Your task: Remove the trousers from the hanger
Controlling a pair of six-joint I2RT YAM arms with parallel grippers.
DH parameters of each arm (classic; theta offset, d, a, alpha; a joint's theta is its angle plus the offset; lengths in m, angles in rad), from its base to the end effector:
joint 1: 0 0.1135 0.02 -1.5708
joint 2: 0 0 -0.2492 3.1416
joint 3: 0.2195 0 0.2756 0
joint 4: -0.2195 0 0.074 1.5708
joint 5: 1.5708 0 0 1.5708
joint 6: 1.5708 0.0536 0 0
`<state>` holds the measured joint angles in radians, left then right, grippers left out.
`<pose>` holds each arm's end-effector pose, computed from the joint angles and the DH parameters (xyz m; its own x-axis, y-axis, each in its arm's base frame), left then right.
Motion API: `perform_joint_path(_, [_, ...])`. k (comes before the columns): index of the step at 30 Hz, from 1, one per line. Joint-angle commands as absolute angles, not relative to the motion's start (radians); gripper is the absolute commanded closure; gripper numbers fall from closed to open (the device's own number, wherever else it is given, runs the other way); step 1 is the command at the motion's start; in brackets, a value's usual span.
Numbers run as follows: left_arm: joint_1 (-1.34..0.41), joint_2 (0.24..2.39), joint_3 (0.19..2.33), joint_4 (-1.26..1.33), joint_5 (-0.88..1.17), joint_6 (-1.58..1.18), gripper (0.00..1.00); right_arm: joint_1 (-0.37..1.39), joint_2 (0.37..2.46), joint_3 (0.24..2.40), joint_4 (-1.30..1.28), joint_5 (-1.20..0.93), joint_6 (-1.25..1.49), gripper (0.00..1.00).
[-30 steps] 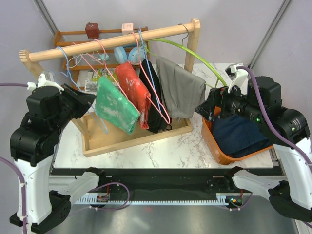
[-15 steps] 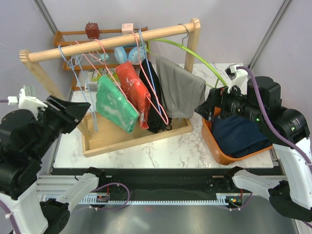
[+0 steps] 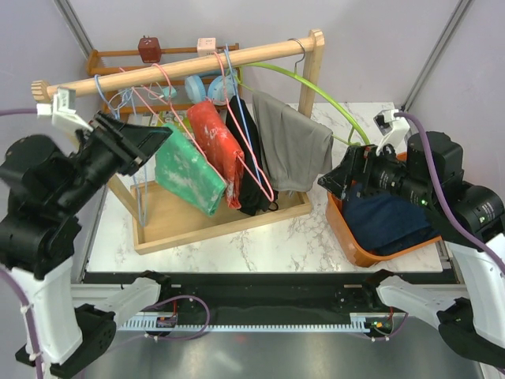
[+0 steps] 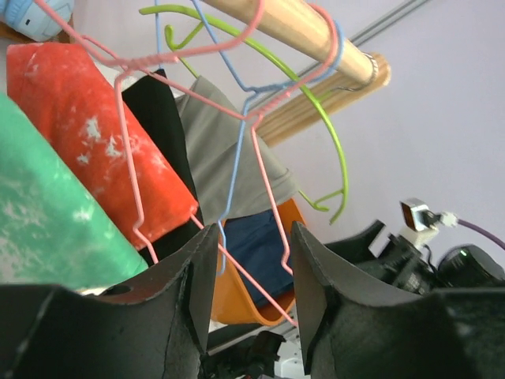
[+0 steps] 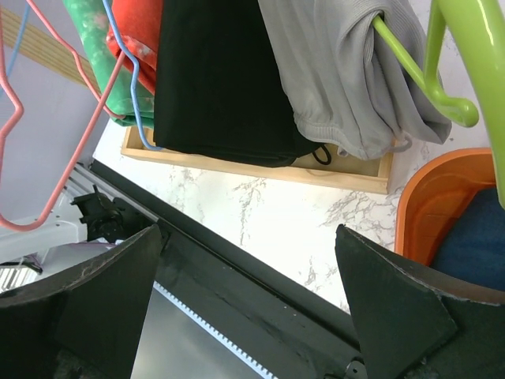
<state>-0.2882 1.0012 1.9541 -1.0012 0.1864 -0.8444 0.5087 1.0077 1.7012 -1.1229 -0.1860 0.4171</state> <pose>0.1113 -0.0434 0.5713 -0.3722 -0.6559 -0.6567 0.2688 0.6011 -0.7526 0.1442 0.0918 0.4896 -0.5858 0.1292 -0.8001 -0.4246 0.7920 0.4387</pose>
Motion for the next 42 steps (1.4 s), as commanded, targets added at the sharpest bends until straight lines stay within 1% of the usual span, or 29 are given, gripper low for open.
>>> perform_joint_path(1, [-0.290, 1.074, 1.948, -0.923, 0.184, -0.770, 0.50, 0.511, 0.983, 1.712, -1.127, -0.172, 0.475, 0.02])
perform_joint_path(5, [-0.290, 1.078, 1.904, -0.925, 0.114, -0.749, 0.41, 0.511, 0.960, 1.718, -1.137, -0.150, 0.503, 0.02])
perform_joint_path(8, [-0.288, 1.080, 1.853, -0.925, 0.081, -0.733, 0.39, 0.512, 0.931, 1.703, -1.143, -0.130, 0.524, 0.02])
perform_joint_path(13, [-0.290, 1.100, 1.810, -0.913, 0.058, -0.719, 0.37, 0.511, 0.927, 1.715, -1.160, -0.124, 0.537, 0.02])
perform_joint_path(20, [-0.290, 1.106, 1.721, -0.818, 0.090, -0.710, 0.38, 0.512, 0.943, 1.726, -1.169, -0.155, 0.531, 0.02])
perform_joint_path(26, [-0.290, 1.123, 1.667, -0.756, 0.104, -0.719, 0.45, 0.511, 0.971, 1.733, -1.166, -0.228, 0.508, 0.02])
perform_joint_path(34, [-0.290, 1.141, 1.635, -0.736, 0.107, -0.719, 0.48, 0.511, 1.000, 1.710, -1.091, -0.310, 0.483, 0.02])
perform_joint_path(36, [-0.290, 1.143, 1.625, -0.732, 0.109, -0.729, 0.52, 0.511, 1.002, 1.709, -1.075, -0.316, 0.483, 0.02])
perform_joint_path(38, [-0.290, 1.143, 1.624, -0.726, 0.118, -0.732, 0.59, 0.511, 1.005, 1.709, -1.068, -0.314, 0.485, 0.02])
perform_joint_path(40, [-0.291, 1.140, 1.628, -0.724, 0.124, -0.732, 0.63, 0.512, 1.008, 1.716, -1.063, -0.314, 0.494, 0.02])
perform_joint_path(41, [-0.291, 1.138, 1.628, -0.726, 0.124, -0.730, 0.71, 0.511, 1.006, 1.718, -1.062, -0.314, 0.497, 0.02])
perform_joint_path(42, [-0.293, 1.131, 1.626, -0.726, 0.126, -0.733, 0.75, 0.512, 1.005, 1.718, -1.057, -0.314, 0.502, 0.02])
